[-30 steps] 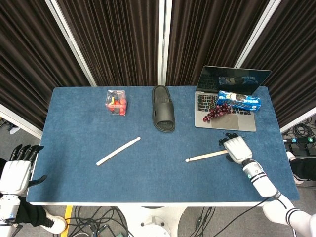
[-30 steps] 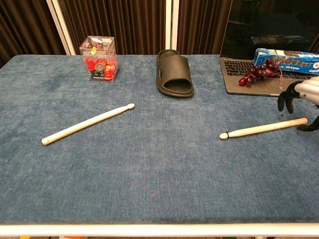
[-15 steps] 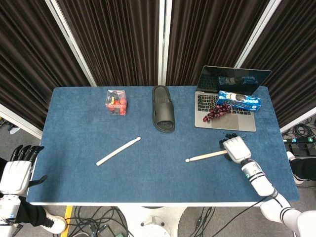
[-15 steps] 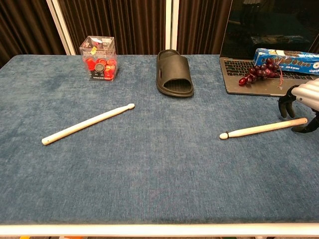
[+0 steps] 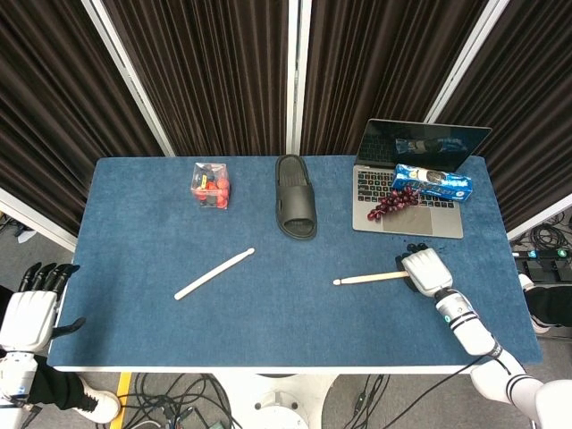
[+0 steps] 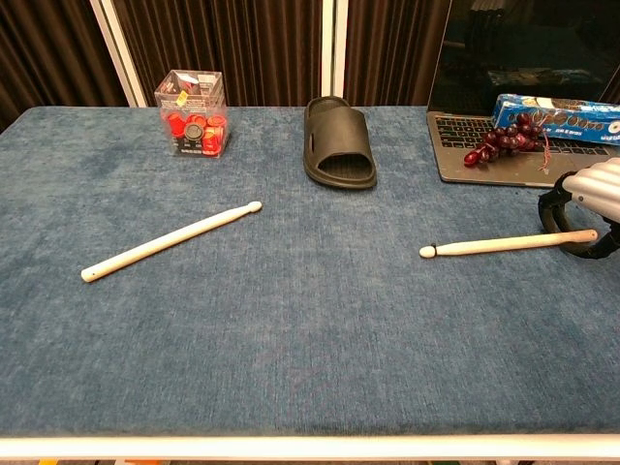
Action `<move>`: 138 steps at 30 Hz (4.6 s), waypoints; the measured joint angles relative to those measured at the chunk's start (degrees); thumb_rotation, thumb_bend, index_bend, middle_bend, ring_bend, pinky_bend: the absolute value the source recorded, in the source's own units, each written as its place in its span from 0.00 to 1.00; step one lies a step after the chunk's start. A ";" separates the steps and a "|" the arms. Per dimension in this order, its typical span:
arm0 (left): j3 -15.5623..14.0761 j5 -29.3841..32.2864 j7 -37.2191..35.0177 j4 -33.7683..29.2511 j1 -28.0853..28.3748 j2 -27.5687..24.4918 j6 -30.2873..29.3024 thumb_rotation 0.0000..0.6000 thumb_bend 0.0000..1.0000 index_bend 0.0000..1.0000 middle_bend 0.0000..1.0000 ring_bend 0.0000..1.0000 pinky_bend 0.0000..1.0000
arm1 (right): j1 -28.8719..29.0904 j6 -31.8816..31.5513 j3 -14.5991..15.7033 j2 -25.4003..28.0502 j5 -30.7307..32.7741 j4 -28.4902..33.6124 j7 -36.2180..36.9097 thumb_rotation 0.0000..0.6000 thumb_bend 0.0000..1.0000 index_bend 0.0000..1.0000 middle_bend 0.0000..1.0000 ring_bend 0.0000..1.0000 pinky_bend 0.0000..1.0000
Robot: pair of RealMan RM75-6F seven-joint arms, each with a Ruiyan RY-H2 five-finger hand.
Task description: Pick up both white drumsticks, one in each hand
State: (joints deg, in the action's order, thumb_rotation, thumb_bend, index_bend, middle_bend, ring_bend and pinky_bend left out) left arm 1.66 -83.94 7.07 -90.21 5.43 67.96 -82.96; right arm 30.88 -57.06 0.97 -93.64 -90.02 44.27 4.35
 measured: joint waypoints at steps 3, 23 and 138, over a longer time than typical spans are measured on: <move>0.05 0.09 0.03 -0.04 0.11 -0.04 0.20 1.00 0.00 0.18 0.16 0.10 0.09 | 0.05 0.22 0.04 -0.03 0.19 0.07 -0.15 1.00 0.39 0.52 0.54 0.26 0.30; 4.80 1.52 -4.51 1.47 10.88 3.83 12.06 1.00 0.08 0.42 0.39 0.52 0.69 | -1.67 -6.40 -3.33 13.54 2.47 17.17 10.06 1.00 0.81 0.55 0.56 0.29 0.35; 1.49 -8.58 -40.42 19.58 25.96 23.72 8.67 0.85 0.58 0.68 0.73 0.87 0.93 | -5.45 -9.41 -1.91 21.20 -3.04 35.85 26.70 1.00 0.84 0.55 0.56 0.31 0.35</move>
State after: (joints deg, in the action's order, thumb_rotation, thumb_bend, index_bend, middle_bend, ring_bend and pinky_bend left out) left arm 3.15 -92.52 -33.35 -70.63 31.39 91.68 -74.29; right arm 25.43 -66.47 -0.94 -72.44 -93.06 80.12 31.05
